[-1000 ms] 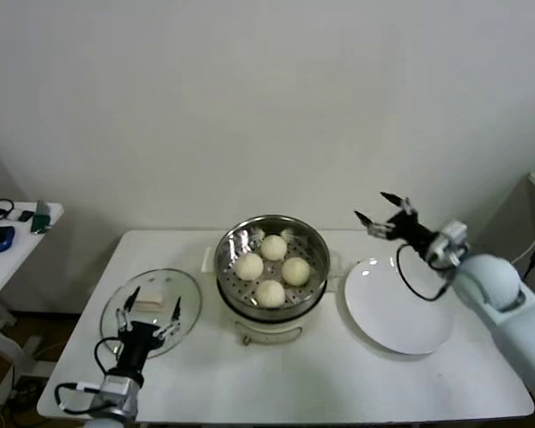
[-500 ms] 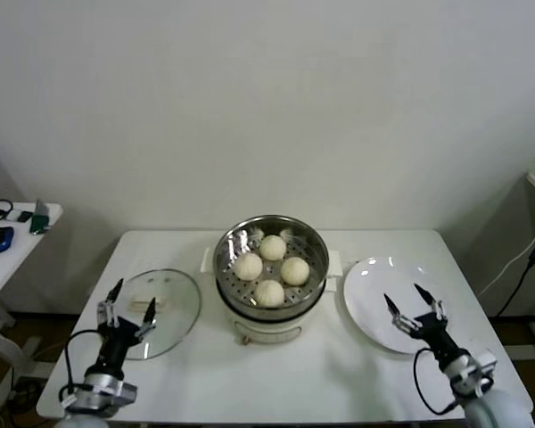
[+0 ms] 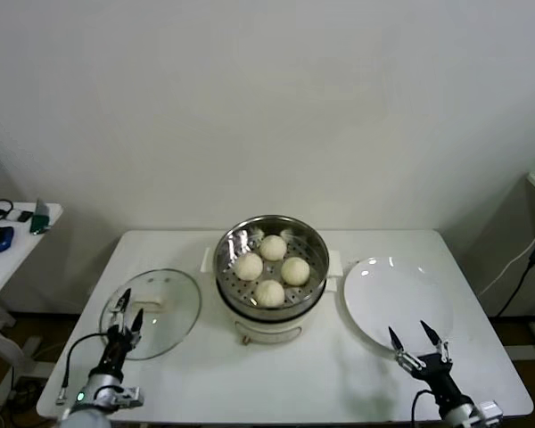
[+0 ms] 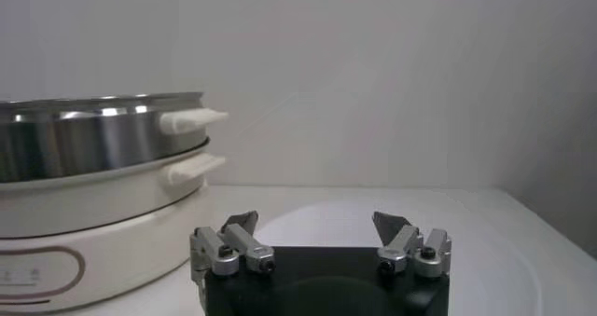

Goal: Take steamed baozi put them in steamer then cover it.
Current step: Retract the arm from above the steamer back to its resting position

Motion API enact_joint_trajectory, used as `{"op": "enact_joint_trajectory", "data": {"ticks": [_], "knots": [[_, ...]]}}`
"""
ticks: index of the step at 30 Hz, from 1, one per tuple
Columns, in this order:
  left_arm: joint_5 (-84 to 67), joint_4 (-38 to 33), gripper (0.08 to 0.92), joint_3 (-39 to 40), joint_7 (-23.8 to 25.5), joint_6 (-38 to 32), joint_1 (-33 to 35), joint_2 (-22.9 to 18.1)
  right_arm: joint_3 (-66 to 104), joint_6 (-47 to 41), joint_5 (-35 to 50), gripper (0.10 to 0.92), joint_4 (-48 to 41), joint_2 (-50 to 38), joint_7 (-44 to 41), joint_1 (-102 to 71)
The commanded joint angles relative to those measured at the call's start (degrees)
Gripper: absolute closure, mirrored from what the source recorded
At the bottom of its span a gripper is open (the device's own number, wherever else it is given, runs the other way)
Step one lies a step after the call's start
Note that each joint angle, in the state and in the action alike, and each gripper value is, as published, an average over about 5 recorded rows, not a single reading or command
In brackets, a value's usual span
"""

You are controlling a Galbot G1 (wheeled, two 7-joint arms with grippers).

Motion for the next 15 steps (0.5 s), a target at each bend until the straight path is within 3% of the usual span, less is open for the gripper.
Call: {"op": "enact_joint_trajectory", "data": {"ticks": [1,15], "knots": [[10.72,11.25,0.177,0.66,-2.69,-0.11,-6.91,-0.01,0.86,1.76,-0.65,0.203,1.23,3.04,0.34,-3.64],[13.45,17.28,0.177,1.81,-4.01,0.43,-13.86,0.26,1.04,3.12,-1.77,0.203,0.74,4.71,0.79,-4.46]]}}
